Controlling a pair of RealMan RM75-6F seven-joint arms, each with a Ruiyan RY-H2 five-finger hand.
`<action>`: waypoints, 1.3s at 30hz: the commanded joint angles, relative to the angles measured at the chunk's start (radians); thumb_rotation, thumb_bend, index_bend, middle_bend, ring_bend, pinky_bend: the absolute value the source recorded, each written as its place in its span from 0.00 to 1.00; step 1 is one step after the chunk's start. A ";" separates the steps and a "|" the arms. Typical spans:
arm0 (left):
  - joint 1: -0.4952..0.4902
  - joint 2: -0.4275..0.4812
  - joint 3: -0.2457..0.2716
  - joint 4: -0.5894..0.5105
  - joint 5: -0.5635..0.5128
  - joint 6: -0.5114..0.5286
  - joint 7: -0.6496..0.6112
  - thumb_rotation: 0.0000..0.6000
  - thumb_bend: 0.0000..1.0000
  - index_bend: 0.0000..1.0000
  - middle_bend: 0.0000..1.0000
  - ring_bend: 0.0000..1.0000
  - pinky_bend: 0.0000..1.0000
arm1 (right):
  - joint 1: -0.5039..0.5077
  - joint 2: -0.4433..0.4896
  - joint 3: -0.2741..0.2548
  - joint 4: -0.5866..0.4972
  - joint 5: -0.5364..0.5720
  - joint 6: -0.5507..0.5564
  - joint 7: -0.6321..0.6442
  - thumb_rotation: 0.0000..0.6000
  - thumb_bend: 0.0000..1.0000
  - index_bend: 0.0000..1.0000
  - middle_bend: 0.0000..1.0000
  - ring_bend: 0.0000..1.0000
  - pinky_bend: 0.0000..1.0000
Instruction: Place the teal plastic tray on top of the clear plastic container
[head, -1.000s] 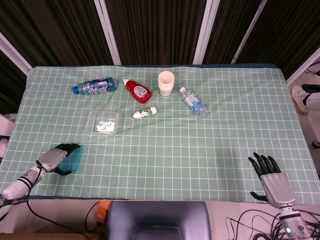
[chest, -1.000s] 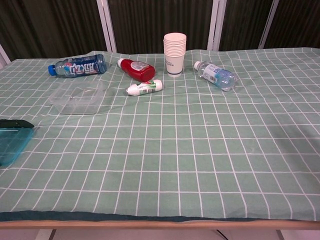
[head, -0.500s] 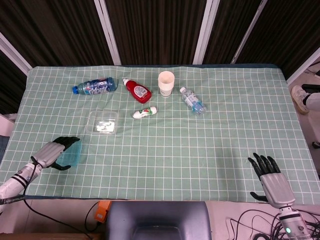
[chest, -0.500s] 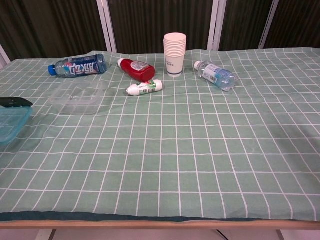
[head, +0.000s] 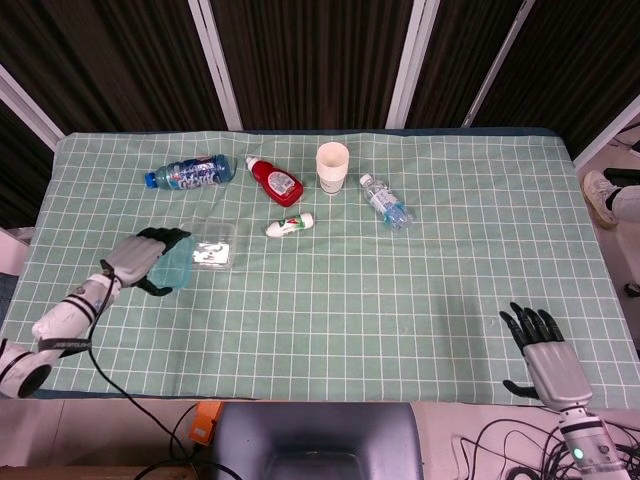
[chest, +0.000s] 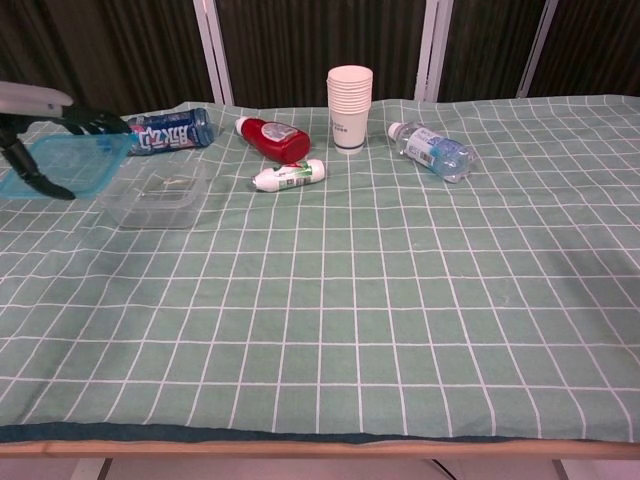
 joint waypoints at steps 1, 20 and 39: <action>-0.125 -0.031 -0.051 0.010 -0.199 -0.147 0.141 1.00 0.28 0.00 0.70 0.63 0.75 | 0.005 0.004 0.005 0.000 0.009 -0.007 0.009 1.00 0.06 0.00 0.00 0.00 0.00; -0.341 -0.215 0.097 0.167 -0.701 -0.163 0.348 1.00 0.28 0.00 0.69 0.63 0.75 | 0.008 0.038 0.002 0.000 0.006 -0.009 0.079 1.00 0.07 0.00 0.00 0.00 0.00; -0.379 -0.293 0.129 0.211 -0.770 -0.140 0.437 1.00 0.28 0.00 0.70 0.62 0.72 | 0.010 0.040 -0.001 -0.001 0.004 -0.011 0.081 1.00 0.07 0.00 0.00 0.00 0.00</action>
